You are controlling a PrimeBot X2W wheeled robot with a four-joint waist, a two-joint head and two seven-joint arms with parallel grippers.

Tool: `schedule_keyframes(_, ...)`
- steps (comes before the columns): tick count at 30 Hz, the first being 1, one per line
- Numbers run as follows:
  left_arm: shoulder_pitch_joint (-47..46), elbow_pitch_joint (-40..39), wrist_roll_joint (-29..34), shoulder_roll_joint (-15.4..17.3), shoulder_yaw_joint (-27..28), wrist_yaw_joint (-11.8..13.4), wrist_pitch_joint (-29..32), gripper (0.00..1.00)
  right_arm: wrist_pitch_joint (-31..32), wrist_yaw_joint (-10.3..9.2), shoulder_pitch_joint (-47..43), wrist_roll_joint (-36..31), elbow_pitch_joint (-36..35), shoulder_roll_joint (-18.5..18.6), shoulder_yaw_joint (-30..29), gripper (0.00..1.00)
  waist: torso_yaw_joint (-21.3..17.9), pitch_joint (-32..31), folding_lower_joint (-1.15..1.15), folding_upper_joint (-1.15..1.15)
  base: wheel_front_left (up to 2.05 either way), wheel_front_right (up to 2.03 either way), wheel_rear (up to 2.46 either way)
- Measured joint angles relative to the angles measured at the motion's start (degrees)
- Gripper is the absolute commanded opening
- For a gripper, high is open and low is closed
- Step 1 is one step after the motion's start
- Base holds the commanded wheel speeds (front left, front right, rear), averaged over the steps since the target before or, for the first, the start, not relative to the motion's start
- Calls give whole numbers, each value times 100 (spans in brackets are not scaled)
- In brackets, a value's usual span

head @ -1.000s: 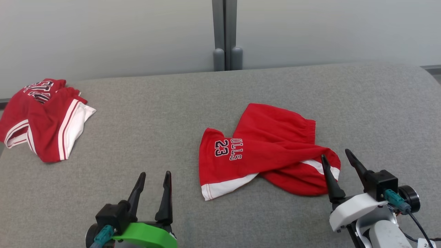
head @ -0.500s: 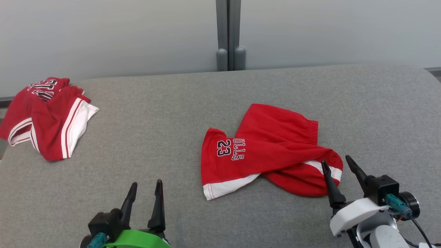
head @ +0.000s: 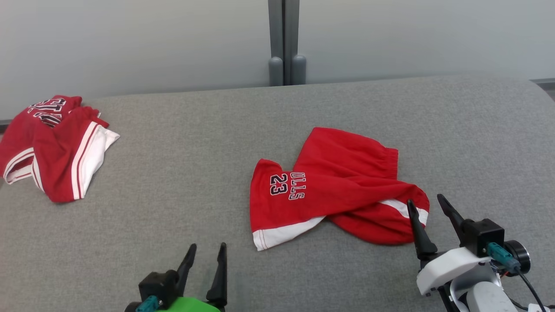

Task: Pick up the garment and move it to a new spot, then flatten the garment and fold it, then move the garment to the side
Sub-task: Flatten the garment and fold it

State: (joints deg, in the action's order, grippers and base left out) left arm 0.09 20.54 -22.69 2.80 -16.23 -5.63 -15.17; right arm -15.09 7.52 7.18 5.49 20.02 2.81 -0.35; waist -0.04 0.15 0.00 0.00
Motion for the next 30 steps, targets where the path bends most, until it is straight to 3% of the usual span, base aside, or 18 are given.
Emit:
schedule_keyframes(12,-998,1553,-335,-3,-995,-145,248,100,-1,0,185,-97,-26,-2,-10,100,-380,361,0,0,0,0,0)
schedule_keyframes(20,-1433,2052,-595,-3,-1223,-166,143,100,-1,0,272,-94,-52,0,-51,100,-716,626,0,0,0,0,0)
schedule_keyframes(27,-1611,2034,-682,-5,-1326,-169,40,100,-1,0,283,-104,-68,1,-177,100,-866,811,0,0,0,0,0)
schedule_keyframes(28,-1611,2008,-698,-5,-1328,-170,38,95,-1,0,284,-109,-63,0,-196,100,-868,824,0,0,0,0,0)
schedule_keyframes(29,-1611,1974,-709,-5,-1329,-170,37,79,0,0,284,-127,-52,0,-214,100,-863,833,0,0,0,0,0)
schedule_keyframes(30,-1610,1927,-732,-5,-1334,-170,27,50,-1,0,284,-147,-36,1,-231,100,-851,837,0,0,0,0,0)
